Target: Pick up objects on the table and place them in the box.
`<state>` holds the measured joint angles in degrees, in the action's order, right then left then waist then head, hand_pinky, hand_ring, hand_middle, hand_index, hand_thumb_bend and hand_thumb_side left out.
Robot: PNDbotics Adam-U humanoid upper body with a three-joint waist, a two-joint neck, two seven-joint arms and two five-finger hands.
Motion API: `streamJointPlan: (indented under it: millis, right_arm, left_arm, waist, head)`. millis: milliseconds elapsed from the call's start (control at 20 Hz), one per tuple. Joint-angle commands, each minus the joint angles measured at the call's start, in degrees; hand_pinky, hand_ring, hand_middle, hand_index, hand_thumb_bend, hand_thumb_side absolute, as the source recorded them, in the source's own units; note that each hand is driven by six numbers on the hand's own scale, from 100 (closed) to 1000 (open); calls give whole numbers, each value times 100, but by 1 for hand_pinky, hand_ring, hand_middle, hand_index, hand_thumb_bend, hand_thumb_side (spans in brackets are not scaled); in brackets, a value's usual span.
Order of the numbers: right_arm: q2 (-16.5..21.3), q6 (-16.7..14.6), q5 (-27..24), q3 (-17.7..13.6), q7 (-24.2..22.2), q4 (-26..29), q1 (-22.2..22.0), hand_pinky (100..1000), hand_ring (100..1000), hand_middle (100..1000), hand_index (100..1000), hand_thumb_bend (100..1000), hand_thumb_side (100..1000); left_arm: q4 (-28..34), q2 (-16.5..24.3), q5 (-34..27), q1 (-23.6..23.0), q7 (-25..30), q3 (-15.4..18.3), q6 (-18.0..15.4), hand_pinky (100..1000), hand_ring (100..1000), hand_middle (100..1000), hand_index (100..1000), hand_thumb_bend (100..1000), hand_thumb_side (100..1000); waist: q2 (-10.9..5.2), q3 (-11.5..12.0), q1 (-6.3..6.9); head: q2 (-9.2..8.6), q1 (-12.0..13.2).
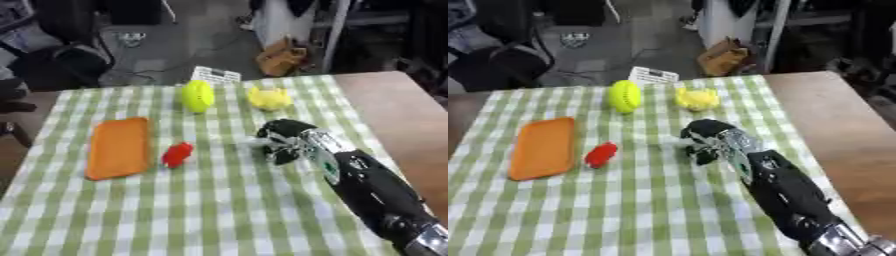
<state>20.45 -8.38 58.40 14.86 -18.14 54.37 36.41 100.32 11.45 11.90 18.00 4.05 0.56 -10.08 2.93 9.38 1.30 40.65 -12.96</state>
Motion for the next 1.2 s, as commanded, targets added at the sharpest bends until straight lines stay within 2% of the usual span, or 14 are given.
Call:
streamJointPlan:
  millis: [50, 200, 350, 550, 800, 1200]
  right_arm:
    - [184, 61, -226, -90, 176, 308, 134, 133, 419, 679, 783, 100, 100]
    - [286, 235, -539, -122, 396, 668, 208, 101, 391, 656, 754, 100, 100]
    - [353, 400, -752, -73, 490, 904, 221, 100, 372, 639, 734, 100, 115]
    - [420, 621, -1286, -101, 626, 1232, 291, 100, 356, 630, 727, 100, 120]
    - [463, 859, -1777, -88, 688, 1373, 355, 100, 348, 626, 723, 100, 122]
    - [450, 1031, -2099, -47, 790, 1396, 487, 100, 340, 622, 722, 100, 126]
  left_arm:
    - [69, 22, -25, 58, 6, 18, -6, 330, 691, 832, 789, 114, 1000]
    - [74, 20, -28, 64, 5, 19, -7, 331, 691, 832, 789, 114, 1000]
    - [77, 21, -28, 69, 2, 18, -6, 331, 691, 832, 789, 114, 1000]
    - [88, 9, -32, 78, 5, 13, -7, 333, 691, 831, 789, 115, 1000]
    - [109, -6, -38, 89, 17, -2, -8, 334, 691, 831, 789, 117, 1000]
    - [158, -44, -80, 144, 80, -77, -20, 336, 692, 830, 789, 118, 1000]
  waist:
    - [-15, -8, 70]
    - [-32, -13, 68]
    - [-38, -12, 66]
    - [-60, 3, 54]
    - [-71, 43, 35]
    - [-57, 137, 0]
  head:
    - [-76, 2]
    - [-76, 10]
    - [-77, 6]
    - [-81, 15]
    - [-70, 27]
    - [-69, 18]
